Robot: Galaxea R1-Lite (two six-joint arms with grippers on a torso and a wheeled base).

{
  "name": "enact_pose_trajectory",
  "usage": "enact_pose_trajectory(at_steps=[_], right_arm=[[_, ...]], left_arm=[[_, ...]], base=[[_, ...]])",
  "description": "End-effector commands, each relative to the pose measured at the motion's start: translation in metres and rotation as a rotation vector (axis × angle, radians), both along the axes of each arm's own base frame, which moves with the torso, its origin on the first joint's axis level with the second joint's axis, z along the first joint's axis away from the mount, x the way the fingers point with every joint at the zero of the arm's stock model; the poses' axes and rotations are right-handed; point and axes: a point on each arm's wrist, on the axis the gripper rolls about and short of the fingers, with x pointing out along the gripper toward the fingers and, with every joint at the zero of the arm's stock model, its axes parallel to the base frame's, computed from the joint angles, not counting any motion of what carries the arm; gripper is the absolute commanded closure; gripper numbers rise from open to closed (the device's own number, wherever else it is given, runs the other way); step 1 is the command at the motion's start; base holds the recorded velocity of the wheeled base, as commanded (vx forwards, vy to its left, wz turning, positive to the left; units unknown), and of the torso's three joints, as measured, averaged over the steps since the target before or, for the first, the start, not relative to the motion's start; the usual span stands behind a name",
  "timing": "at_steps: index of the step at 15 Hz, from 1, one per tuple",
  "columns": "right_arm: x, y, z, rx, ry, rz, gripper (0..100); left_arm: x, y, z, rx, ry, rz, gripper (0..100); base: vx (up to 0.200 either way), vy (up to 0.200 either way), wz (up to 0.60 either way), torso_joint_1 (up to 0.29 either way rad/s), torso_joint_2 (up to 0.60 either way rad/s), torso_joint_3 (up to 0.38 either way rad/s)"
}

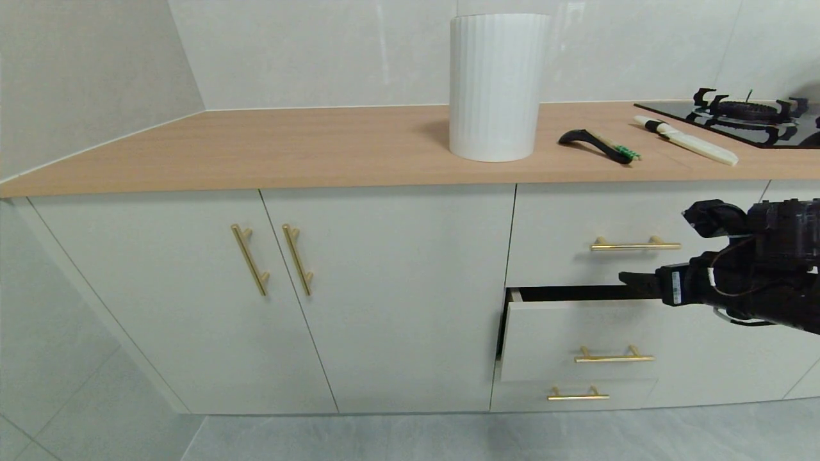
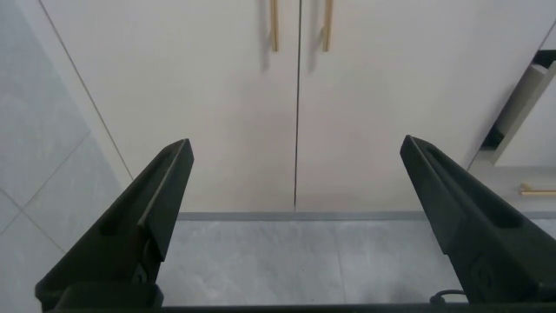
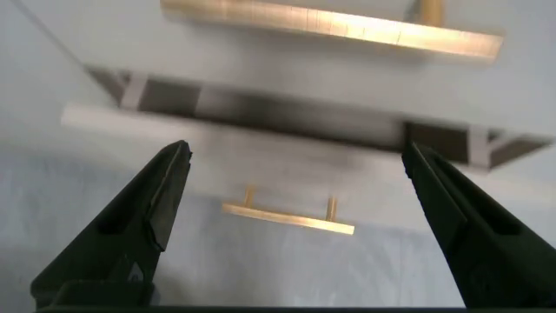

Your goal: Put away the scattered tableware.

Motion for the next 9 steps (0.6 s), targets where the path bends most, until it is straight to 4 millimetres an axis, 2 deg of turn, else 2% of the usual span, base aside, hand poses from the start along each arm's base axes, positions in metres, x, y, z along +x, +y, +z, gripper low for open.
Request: enact_pose_trajectory(at_steps=[1, 2, 5, 9], right_arm=[[0.028, 0.006, -0.015, -0.014, 0.045, -0.004, 0], [0.035, 0.007, -0.026, -0.016, 0.075, -0.004, 0], [0.057, 0.009, -0.041, -0.02, 0.1, -0.003, 0], [0.076, 0.011, -0.064, -0.025, 0.144, -0.005, 0]], left_arm=[[0.0, 0.0, 0.0, 0.0, 0.001, -0.001, 0], [0.0, 0.0, 0.0, 0.0, 0.001, -0.001, 0], [0.0, 0.0, 0.0, 0.0, 0.001, 0.001, 0], [0.0, 0.0, 0.0, 0.0, 0.001, 0.001, 0]], base=[[0.0, 0.0, 0.0, 0.0, 0.0, 0.0], [0.0, 0.0, 0.0, 0.0, 0.0, 0.0], [0.0, 0.0, 0.0, 0.0, 0.0, 0.0], [0.0, 0.0, 0.0, 0.0, 0.0, 0.0]])
